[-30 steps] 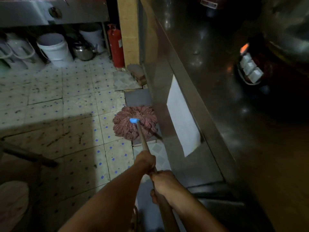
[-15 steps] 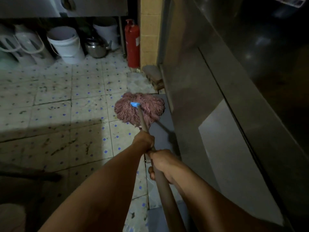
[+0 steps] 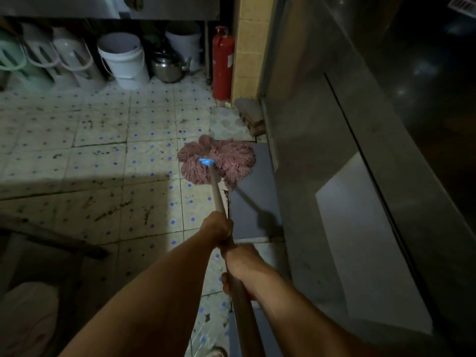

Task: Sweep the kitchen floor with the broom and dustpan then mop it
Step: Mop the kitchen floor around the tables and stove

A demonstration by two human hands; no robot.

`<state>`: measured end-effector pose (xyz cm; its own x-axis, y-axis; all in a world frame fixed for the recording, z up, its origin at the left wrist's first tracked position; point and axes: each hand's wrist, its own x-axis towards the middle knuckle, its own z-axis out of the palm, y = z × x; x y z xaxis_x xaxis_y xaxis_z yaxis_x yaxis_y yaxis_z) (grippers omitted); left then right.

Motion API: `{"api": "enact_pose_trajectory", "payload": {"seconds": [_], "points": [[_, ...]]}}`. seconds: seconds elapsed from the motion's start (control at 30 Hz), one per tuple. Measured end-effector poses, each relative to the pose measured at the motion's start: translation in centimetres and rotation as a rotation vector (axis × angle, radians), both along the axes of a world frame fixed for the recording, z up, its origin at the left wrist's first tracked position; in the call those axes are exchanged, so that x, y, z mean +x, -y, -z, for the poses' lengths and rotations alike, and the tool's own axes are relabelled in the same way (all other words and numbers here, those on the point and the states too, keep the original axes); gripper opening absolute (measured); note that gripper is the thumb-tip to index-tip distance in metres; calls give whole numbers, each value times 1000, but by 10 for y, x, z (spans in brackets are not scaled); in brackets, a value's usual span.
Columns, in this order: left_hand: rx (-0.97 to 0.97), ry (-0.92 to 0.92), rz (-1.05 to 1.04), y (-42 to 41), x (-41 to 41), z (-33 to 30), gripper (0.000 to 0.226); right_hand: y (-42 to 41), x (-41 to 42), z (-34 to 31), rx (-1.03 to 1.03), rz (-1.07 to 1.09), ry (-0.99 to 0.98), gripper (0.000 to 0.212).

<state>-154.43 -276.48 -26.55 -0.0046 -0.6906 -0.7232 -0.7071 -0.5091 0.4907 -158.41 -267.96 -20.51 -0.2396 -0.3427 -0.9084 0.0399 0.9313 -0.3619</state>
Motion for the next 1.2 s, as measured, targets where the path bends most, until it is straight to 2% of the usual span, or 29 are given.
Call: {"api": "enact_pose_trajectory", "payload": {"seconds": [0.23,0.47,0.57,0.8,1.2], "points": [[45,15,-11,-105,30,-19,34,-101,27,6,-26,-93,-23,31],[82,73,75,-236,54,-41,34,-230,34,-49,-23,-309,-66,35],[91,97,98,-258,59,-48,33,-248,41,-60,-10,-316,-77,42],[44,98,40,-202,68,-42,34,-197,52,-51,-57,-295,-153,40],[-35,59,26,-16,82,7,40,-18,76,4,-11,-85,-58,38]]}}
